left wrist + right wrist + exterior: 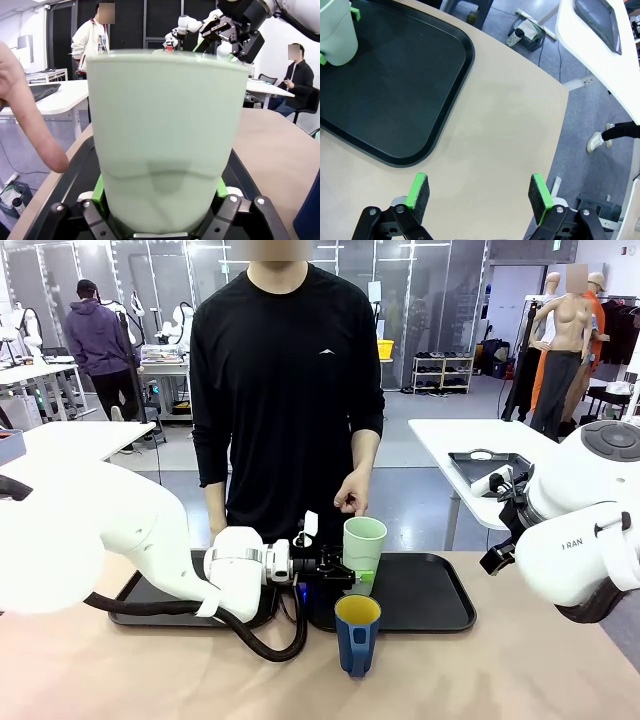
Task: Sort and store the cups by type.
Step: Place the picked Reusable plastic cup into the Flat Tray indicated by the person.
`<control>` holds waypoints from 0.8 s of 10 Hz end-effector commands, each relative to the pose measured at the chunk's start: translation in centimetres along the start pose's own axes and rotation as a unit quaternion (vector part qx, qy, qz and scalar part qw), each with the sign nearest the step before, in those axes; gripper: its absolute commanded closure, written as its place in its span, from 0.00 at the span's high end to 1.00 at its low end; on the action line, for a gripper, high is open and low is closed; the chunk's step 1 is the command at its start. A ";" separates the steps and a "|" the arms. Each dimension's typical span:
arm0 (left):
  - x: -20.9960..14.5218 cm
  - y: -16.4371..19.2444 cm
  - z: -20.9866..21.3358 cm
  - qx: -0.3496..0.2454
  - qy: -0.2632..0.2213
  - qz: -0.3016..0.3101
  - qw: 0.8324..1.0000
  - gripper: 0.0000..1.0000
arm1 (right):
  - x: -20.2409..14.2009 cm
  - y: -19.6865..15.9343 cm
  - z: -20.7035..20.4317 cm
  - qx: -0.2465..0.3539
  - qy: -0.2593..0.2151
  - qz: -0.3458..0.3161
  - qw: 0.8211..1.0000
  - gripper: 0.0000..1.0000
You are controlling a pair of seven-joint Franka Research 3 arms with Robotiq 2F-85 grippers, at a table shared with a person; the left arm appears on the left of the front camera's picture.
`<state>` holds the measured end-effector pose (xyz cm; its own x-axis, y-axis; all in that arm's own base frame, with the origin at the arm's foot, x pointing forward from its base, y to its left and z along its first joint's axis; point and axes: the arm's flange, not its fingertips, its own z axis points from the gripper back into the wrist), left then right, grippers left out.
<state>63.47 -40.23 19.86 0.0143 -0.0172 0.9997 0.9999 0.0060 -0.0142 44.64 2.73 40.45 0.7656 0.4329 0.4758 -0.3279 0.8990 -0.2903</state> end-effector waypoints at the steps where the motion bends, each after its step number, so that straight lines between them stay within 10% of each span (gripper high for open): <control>1: -3.8 0.1 0.1 0.004 0.020 0.013 1.000 1.00 | -0.2 0.1 -0.1 0.001 0.001 0.000 1.000 1.00; 8: -3.1 -0.9 1.1 0.021 0.040 0.011 0.999 1.00 | -0.2 0.1 -0.1 0.001 0.001 0.000 1.000 1.00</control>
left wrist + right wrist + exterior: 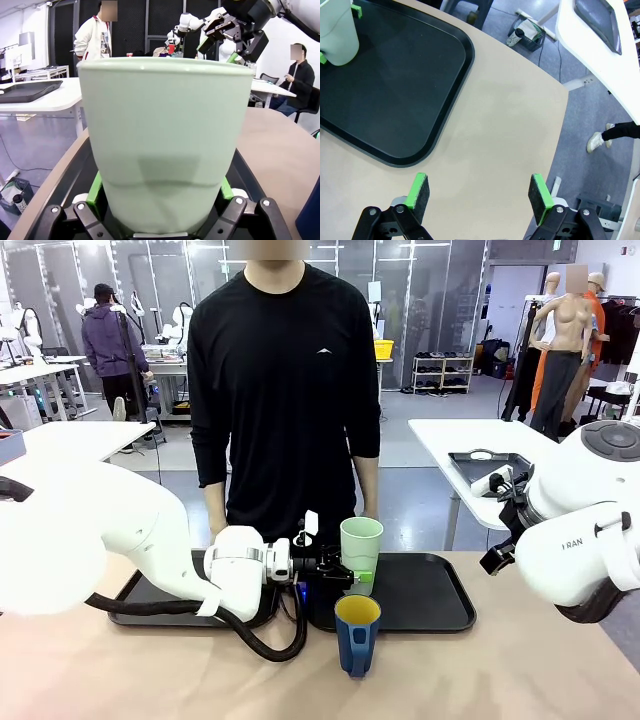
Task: Sort and store the cups by type.
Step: Place the picked Reusable plastic cup into the Flat Tray indicated by the person.
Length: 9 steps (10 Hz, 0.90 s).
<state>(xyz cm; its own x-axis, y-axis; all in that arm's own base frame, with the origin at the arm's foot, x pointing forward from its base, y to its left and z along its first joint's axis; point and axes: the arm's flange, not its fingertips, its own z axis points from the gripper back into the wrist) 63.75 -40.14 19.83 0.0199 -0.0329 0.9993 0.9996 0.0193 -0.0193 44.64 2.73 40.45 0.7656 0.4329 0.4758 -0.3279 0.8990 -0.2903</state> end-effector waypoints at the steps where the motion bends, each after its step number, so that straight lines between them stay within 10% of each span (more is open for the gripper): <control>1: -2.8 -1.5 1.3 0.013 0.038 0.005 0.999 1.00 | -0.2 0.1 -0.1 0.001 0.001 0.000 1.000 1.00; 9: 0.0 -3.3 4.4 0.046 0.041 -0.025 0.998 1.00 | -0.2 0.1 -0.1 0.001 0.001 0.000 1.000 1.00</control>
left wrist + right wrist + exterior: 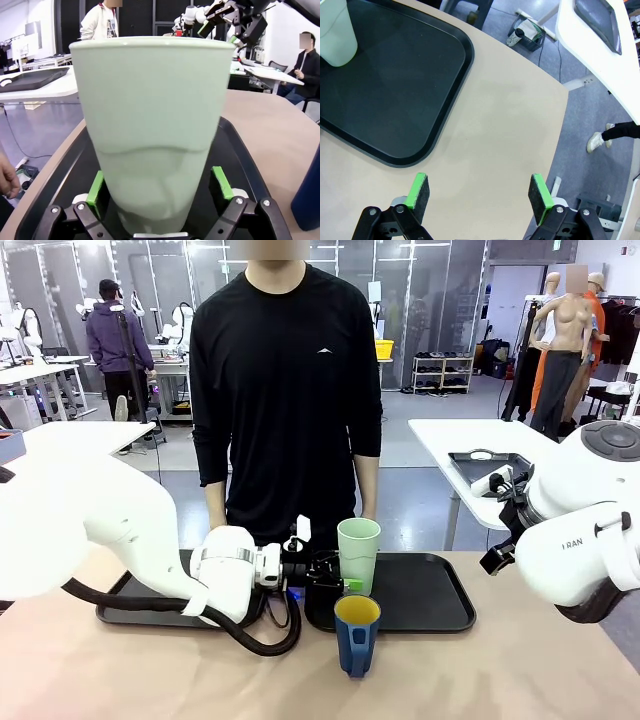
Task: Sort and store the cups by type.
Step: Place the picked Reusable plastic cup into the Flat Tray indicated by the person.
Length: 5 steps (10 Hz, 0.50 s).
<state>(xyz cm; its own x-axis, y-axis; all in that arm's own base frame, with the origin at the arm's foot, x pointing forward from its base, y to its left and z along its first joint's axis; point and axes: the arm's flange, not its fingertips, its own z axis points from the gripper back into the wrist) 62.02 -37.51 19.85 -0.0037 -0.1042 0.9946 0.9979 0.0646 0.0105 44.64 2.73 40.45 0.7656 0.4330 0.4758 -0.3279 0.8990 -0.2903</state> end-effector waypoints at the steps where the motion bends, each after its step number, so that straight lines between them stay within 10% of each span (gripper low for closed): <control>1: 0.4 -1.6 2.3 0.027 0.006 -0.016 0.999 1.00 | -0.2 0.1 -0.1 0.001 0.001 0.000 1.000 1.00; 5: 2.5 -2.2 3.5 0.025 -0.016 -0.019 0.999 1.00 | -0.2 0.1 -0.1 0.001 0.001 0.000 1.000 1.00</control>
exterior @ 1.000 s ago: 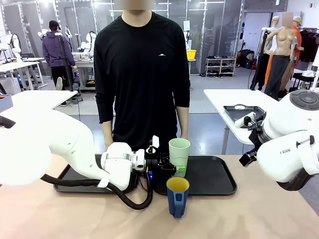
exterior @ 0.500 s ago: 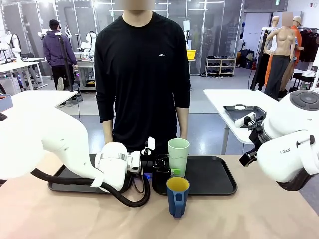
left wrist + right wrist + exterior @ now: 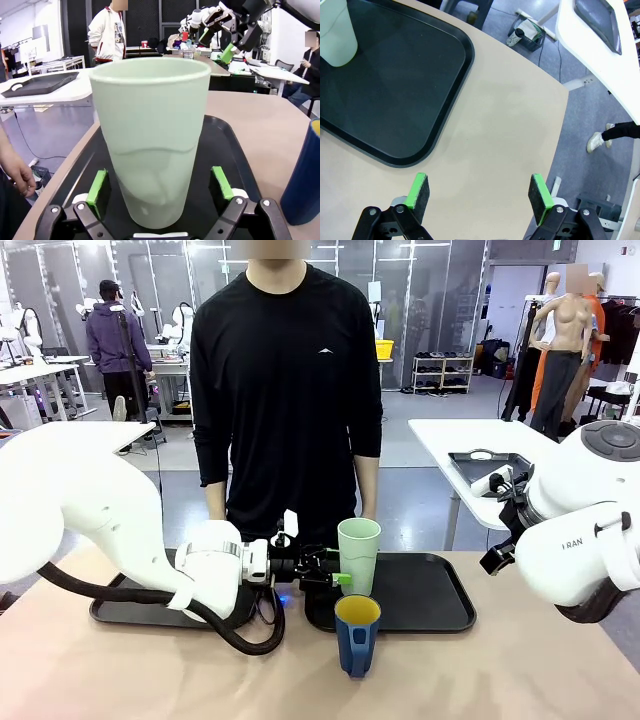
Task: Sort and store the cups by type.
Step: Place the picked Reusable plastic cup into the Flat Tray indicated by the person.
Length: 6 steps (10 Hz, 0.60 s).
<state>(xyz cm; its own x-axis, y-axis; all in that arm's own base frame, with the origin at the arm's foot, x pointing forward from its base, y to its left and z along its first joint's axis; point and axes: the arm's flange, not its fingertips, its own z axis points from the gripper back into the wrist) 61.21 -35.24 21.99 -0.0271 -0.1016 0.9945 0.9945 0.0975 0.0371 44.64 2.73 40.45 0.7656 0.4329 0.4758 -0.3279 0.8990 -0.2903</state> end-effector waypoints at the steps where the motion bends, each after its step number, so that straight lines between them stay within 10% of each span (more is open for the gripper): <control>1: 1.2 -1.8 1.3 0.014 -0.013 -0.010 1.000 1.00 | -0.2 0.1 -0.1 0.001 0.001 0.000 1.000 1.00; 6: 3.1 -3.1 2.7 0.034 0.020 -0.020 0.999 1.00 | -0.2 0.1 -0.1 0.001 0.001 0.000 1.000 1.00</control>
<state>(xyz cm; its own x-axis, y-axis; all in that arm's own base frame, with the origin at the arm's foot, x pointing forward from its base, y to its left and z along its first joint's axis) 59.18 -33.89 24.75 -0.0430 -0.1181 0.9921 0.9915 0.1173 0.0569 44.64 2.73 40.45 0.7656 0.4329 0.4758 -0.3279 0.8990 -0.2903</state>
